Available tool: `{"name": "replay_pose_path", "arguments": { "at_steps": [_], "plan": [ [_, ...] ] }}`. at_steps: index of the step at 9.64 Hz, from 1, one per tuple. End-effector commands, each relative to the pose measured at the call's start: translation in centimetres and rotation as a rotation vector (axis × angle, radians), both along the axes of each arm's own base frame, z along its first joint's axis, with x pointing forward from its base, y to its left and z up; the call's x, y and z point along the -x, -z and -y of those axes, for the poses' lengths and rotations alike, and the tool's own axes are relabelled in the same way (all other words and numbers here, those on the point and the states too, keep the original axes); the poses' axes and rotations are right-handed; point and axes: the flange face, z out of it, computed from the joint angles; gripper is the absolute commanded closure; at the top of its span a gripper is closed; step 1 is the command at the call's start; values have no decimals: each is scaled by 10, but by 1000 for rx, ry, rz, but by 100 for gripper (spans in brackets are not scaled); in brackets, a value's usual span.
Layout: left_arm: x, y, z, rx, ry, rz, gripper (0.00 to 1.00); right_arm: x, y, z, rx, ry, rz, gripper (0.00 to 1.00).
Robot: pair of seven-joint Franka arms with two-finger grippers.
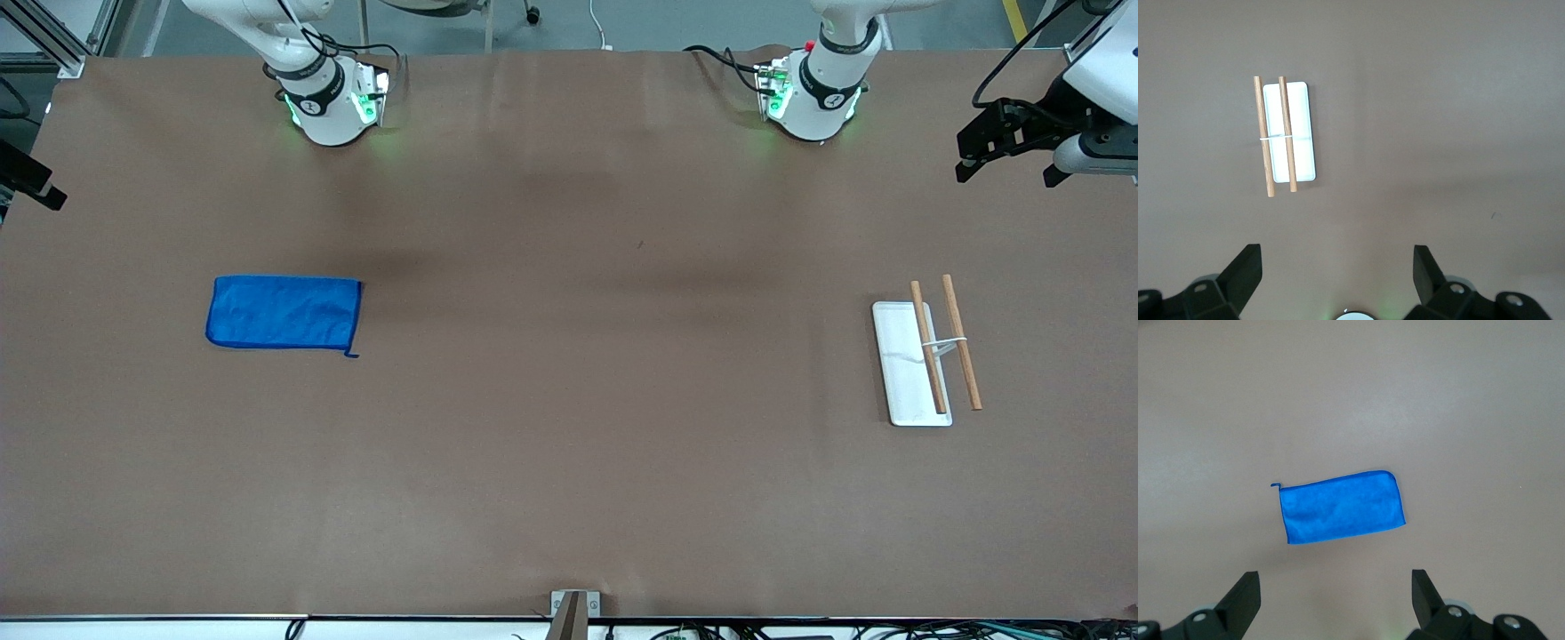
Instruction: Right arm passes towel to left arm to hang
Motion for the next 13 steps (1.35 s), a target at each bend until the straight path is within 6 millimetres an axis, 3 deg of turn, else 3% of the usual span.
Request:
{"name": "replay_pose_path", "arguments": {
  "at_steps": [1,6,8,10,11,13],
  "plan": [
    [-7,13,0,-10,0,-36,0,8,-3,0,-4,1,3,0],
    [-7,12,-4,-9,-7,-35,0,4,1,-3,9,-21,-8,0],
    [-6,12,-3,-11,2,-37,0,-3,63,-26,-1,-69,-112,0],
    [-4,14,-3,-12,4,-55,0,-12,133,-30,-1,-110,-113,0],
    [-4,14,-3,-12,6,-57,0,-12,172,-26,-2,-129,-116,0],
    [-4,14,-3,-12,6,-57,0,-8,272,-29,-2,-156,-139,0]
  ]
}}
